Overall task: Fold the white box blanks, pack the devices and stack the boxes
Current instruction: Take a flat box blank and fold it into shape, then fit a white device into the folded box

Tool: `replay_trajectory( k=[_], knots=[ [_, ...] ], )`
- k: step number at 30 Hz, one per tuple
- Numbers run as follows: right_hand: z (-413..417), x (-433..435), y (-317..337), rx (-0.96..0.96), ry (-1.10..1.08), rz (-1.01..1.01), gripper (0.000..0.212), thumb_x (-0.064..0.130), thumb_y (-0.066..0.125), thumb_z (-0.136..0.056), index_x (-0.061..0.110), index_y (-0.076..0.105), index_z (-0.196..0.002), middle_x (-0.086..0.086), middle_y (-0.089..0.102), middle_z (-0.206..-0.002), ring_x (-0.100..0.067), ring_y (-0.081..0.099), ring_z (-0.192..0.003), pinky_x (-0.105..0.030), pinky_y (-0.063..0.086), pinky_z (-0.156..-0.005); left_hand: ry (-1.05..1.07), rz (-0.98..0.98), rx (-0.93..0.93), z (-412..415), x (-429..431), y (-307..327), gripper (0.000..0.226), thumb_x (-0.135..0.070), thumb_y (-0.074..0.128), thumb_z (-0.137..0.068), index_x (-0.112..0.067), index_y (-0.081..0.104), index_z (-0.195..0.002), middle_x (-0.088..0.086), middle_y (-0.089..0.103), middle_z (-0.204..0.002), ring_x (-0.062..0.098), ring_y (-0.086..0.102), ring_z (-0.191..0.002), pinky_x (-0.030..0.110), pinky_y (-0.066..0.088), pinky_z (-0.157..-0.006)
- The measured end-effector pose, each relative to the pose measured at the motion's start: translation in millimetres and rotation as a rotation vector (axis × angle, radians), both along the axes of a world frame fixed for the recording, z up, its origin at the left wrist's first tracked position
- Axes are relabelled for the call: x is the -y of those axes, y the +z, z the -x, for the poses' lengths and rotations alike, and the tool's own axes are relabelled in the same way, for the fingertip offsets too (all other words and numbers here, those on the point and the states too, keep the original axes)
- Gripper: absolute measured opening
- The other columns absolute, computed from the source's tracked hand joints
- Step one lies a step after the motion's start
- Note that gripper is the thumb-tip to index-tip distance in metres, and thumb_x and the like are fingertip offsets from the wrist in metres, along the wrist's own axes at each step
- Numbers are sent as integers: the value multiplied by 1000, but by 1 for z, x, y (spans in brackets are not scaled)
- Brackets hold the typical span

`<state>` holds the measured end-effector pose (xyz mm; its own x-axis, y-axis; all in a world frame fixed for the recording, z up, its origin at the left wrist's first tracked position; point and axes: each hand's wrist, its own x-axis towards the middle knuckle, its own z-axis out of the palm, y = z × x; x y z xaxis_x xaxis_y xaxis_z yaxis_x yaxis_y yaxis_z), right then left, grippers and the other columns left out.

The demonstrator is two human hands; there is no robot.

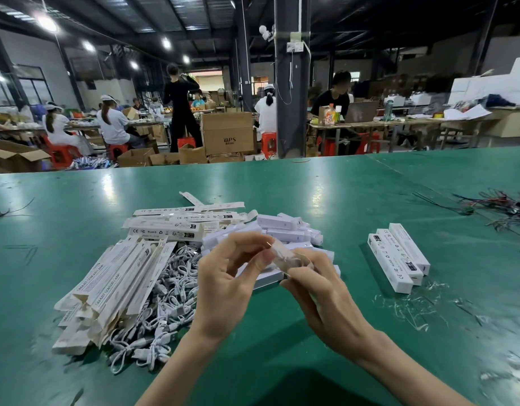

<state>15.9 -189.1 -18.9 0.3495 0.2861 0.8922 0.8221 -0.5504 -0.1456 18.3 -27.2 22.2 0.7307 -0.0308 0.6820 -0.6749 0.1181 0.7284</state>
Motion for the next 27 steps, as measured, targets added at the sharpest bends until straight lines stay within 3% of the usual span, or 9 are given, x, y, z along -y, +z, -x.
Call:
replay_trajectory(
  k=[4, 8, 11, 14, 18, 22, 23, 25, 27],
  knots=[
    [-1, -6, -3, 136, 101, -153, 46, 4, 56, -92, 23, 24, -120, -11, 48, -112, -20, 53, -82, -25, 47, -73, 40, -2, 138, 7, 1, 6, 20, -11, 72, -77, -23, 69, -93, -1, 74, -91, 15, 71, -82, 20, 55, -76],
    [-5, -4, -7, 95, 123, -225, 56, 1, 60, -85, 25, 25, -122, -7, 50, -113, -20, 56, -90, -22, 49, -80, 193, -300, 422, 7, -1, 9, 26, -1, 76, -77, -16, 69, -98, -4, 73, -91, 13, 71, -84, 28, 57, -75],
    [-7, -1, -9, 89, 147, -207, 45, 8, 56, -92, 26, 27, -122, -7, 52, -115, -24, 57, -93, -24, 50, -82, 169, -418, 426, 6, -4, 12, 23, -2, 78, -75, -11, 71, -95, -7, 73, -90, 3, 70, -85, 24, 56, -75],
    [-10, -2, -10, 108, 137, -179, 37, 14, 52, -97, 27, 26, -120, 0, 53, -119, -24, 57, -95, -31, 50, -80, 133, -506, 399, 6, -5, 17, 31, -4, 78, -75, -21, 67, -98, -11, 70, -93, -7, 67, -85, 11, 51, -76],
    [-9, -1, -8, 100, 185, -209, 37, 15, 51, -98, 35, 32, -122, 8, 51, -126, -22, 57, -97, -23, 48, -85, 107, -619, 445, 7, -6, 18, 43, -4, 77, -79, -35, 62, -105, -14, 66, -99, -7, 65, -87, 12, 50, -77],
    [-11, -6, -12, -23, 169, -363, 47, 10, 63, -91, 25, 30, -122, -15, 60, -112, -13, 65, -97, -21, 50, -85, 124, -515, 478, 8, -8, 18, 37, -2, 74, -81, -27, 65, -107, -10, 68, -93, 3, 65, -84, 21, 54, -74],
    [-11, -8, -11, -61, 137, -412, 57, 8, 68, -86, 29, 31, -124, -14, 60, -109, -8, 65, -97, -18, 50, -85, 143, -461, 482, 8, -9, 19, 33, -3, 73, -82, -24, 66, -106, -8, 67, -92, 6, 65, -83, 24, 54, -71],
    [-8, -7, -9, -97, 82, -455, 77, 3, 75, -78, 39, 30, -130, 5, 60, -111, -6, 64, -96, -18, 50, -84, 181, -348, 489, 7, -13, 21, 26, -3, 68, -83, -20, 65, -103, -5, 65, -90, 13, 64, -80, 31, 54, -67],
    [-4, -4, -8, -155, 57, -473, 76, 4, 74, -76, 38, 34, -132, 16, 57, -111, -11, 65, -94, -28, 53, -83, 218, -260, 506, 7, -15, 22, 29, 4, 66, -83, -17, 64, -103, -4, 62, -89, 17, 63, -80, 33, 53, -66]
  ],
)
